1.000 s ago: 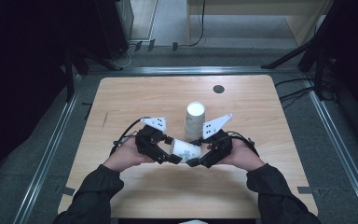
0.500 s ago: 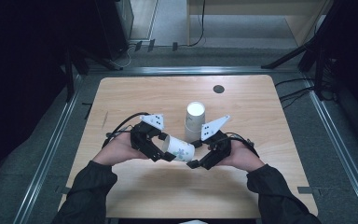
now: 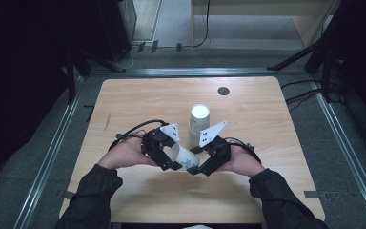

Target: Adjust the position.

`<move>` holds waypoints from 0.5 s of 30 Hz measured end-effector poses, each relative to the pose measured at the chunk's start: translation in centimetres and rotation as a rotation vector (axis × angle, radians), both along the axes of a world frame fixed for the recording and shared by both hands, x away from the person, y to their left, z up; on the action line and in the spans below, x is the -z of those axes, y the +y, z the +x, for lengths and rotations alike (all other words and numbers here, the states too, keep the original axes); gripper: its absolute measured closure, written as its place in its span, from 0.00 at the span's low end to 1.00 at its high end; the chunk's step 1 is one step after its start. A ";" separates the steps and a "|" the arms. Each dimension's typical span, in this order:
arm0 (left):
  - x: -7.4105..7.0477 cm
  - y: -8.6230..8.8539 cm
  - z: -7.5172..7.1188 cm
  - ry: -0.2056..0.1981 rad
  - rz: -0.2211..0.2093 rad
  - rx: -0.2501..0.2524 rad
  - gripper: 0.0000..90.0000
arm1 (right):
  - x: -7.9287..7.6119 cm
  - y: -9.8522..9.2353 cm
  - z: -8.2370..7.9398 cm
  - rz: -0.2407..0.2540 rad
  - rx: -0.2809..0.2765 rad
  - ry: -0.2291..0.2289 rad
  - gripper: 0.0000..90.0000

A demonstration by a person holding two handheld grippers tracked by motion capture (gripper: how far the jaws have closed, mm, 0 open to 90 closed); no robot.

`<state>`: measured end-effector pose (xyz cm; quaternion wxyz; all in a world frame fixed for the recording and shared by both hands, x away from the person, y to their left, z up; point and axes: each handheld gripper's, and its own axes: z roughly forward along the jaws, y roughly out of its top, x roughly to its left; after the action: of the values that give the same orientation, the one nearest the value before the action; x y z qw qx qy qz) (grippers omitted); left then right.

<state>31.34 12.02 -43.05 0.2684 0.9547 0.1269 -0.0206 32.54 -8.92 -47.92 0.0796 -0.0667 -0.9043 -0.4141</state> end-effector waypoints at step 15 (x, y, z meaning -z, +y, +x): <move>0.7 -0.8 -0.3 -0.016 0.027 0.016 0.24 | 0.6 1.0 -0.3 -0.030 -0.028 -0.010 0.37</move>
<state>31.02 11.20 -43.73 0.2564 0.9593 0.1175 -0.0131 32.29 -7.95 -48.54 0.0798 -0.0532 -0.9117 -0.3996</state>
